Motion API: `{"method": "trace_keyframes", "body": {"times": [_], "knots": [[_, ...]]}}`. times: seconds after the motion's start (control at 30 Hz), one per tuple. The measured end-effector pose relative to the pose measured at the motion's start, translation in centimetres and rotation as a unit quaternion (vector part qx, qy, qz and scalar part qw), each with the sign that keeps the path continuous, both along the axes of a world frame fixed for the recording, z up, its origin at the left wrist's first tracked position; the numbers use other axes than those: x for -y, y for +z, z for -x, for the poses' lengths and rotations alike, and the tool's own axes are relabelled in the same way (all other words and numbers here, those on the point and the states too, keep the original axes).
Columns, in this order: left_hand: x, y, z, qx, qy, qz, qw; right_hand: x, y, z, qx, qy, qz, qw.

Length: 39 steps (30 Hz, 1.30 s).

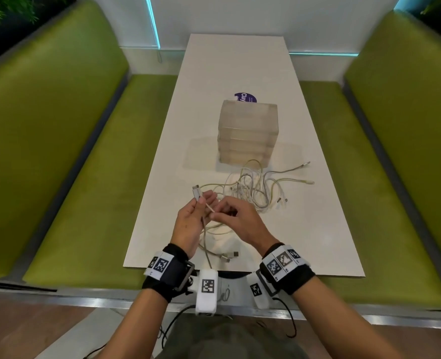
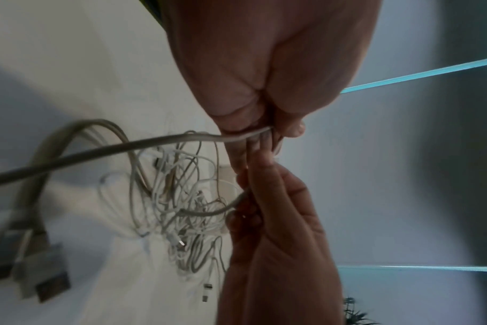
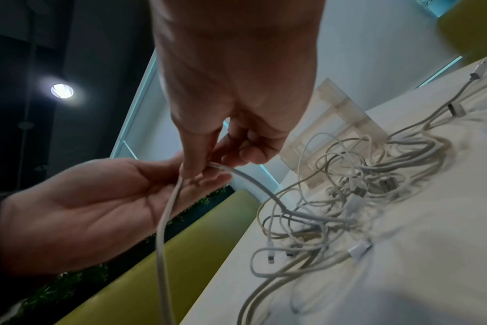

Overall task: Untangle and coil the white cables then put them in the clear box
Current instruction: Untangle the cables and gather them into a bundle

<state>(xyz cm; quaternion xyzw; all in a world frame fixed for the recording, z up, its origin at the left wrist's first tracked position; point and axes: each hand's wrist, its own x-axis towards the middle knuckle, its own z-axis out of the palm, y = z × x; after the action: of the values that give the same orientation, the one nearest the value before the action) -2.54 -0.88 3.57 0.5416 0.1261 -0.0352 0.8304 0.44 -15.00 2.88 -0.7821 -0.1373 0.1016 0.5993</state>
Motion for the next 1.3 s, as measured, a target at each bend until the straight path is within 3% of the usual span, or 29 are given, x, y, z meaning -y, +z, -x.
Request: {"method": "trace_keyframes", "body": {"times": [0.3,0.4,0.5,0.8,0.97,1.13,1.3], "knots": [[0.5,0.5,-0.3,0.035,-0.031,0.027,0.999,-0.8,0.1,0.7,0.005,-0.021,-0.056,0.998],[0.5,1.2,-0.5,0.032,0.006,0.014,0.999,-1.0,-0.4,0.2,-0.016,0.036,0.045,0.998],[-0.6,3.1,-1.0,0.056,0.071,0.071,0.993,0.1,-2.1,-0.9,-0.032,0.129,0.183,0.974],[-6.2,9.1,-0.4,0.141,0.167,0.072,0.973,3.3,-3.8,-6.4,-0.036,0.03,0.167,0.985],[-5.5,5.0,-1.4,0.06,0.148,-0.032,0.987,2.5,-2.0,-7.4,-0.022,-0.035,0.076,0.996],[-1.1,1.5,-3.2,-0.014,0.04,-0.199,0.979,0.7,0.0,-5.9,-0.001,0.024,0.034,0.999],[1.4,1.4,-5.3,-0.016,0.035,-0.165,0.986,0.3,0.8,-5.2,0.05,0.075,0.072,0.993]]}}
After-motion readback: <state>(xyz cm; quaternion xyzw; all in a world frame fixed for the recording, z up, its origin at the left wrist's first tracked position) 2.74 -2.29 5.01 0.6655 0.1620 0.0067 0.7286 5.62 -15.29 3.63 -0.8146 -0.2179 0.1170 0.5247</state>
